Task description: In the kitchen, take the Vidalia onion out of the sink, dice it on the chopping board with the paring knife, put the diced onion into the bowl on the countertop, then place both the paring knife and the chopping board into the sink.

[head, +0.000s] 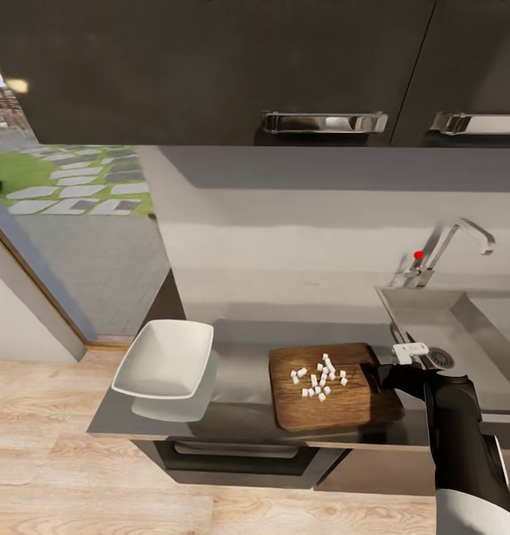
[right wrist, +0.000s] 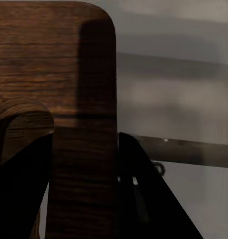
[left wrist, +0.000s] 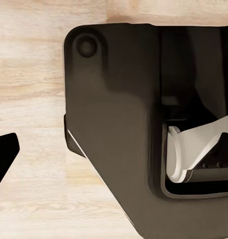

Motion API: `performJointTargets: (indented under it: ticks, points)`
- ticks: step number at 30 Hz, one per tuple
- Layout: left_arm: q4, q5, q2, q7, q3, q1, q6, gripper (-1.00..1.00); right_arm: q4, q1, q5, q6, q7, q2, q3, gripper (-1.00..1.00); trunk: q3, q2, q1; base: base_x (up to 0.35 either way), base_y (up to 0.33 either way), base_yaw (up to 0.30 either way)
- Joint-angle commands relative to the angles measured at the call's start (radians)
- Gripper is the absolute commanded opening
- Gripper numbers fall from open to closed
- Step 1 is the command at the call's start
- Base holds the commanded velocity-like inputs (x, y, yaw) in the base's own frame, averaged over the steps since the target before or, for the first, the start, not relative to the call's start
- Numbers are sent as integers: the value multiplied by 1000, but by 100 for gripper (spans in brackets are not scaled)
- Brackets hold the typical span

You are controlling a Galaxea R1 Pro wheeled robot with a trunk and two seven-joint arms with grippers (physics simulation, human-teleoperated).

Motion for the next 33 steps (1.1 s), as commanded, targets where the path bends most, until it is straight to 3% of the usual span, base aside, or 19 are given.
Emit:
performJointTargets:
  ticks: [1, 33]
  points:
    - [-2, 6, 0, -2, -4, 0, -1, 100, -1, -1, 9, 2, 10, 1, -2, -100, 0, -2, 1, 0, 13, 0]
    - [-2, 7, 0, -2, -4, 0, 1, 100, -10, -1, 8, -4, 7, 3, -2, -100, 50, -2, 1, 0, 13, 0]
